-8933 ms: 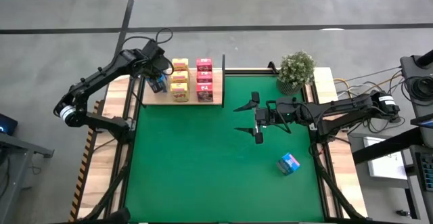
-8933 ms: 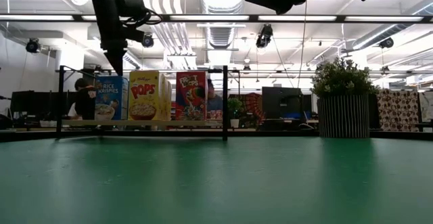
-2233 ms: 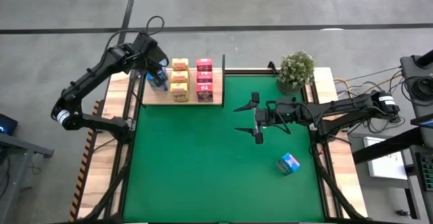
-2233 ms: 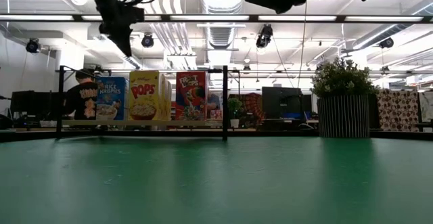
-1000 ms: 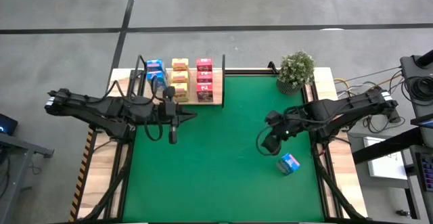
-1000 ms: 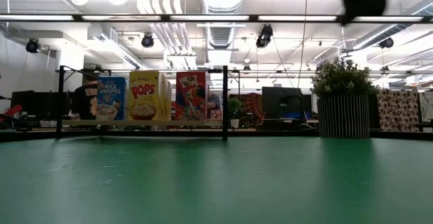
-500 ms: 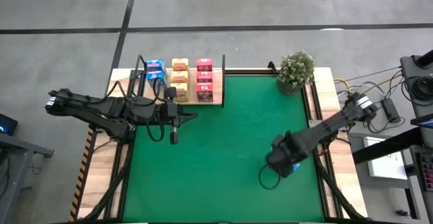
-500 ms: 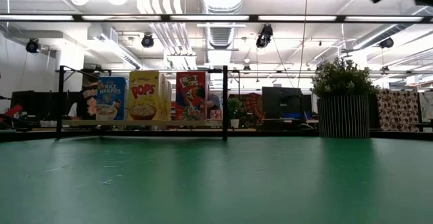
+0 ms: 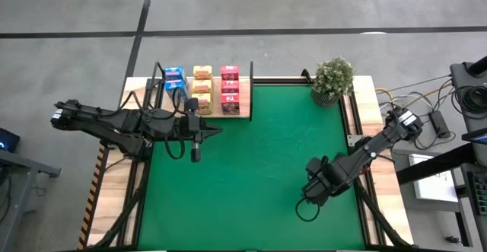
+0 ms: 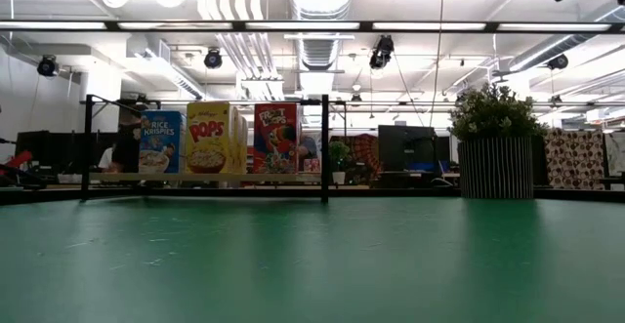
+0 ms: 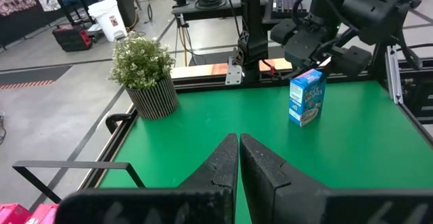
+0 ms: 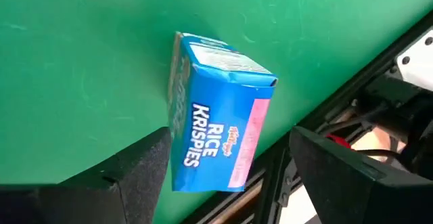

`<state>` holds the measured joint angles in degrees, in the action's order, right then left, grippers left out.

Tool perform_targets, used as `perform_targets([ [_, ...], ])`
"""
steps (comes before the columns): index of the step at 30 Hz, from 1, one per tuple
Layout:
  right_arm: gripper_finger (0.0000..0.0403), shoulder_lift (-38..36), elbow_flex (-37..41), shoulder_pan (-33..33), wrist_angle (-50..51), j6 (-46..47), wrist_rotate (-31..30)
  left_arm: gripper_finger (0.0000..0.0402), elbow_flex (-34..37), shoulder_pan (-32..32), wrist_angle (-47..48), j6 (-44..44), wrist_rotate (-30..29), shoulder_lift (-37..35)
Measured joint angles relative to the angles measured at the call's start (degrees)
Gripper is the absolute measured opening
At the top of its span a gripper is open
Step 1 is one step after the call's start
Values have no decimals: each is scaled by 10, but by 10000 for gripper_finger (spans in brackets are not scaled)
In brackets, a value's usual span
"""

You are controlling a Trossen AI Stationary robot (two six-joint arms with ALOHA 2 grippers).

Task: Stack cereal on shelf
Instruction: Put the blue cereal box aligned with the blue cereal box on the shelf

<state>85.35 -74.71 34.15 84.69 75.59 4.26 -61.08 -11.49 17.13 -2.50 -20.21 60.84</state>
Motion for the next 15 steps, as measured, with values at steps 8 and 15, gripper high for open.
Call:
perform_targets([
  [8, 265, 0, 17, 1, -52, -21, -29, 0, 0, 0, 1, 0, 0, 0],
  [15, 211, 0, 18, 1, -58, -26, -40, 0, 0, -3, 1, 0, 0, 0],
])
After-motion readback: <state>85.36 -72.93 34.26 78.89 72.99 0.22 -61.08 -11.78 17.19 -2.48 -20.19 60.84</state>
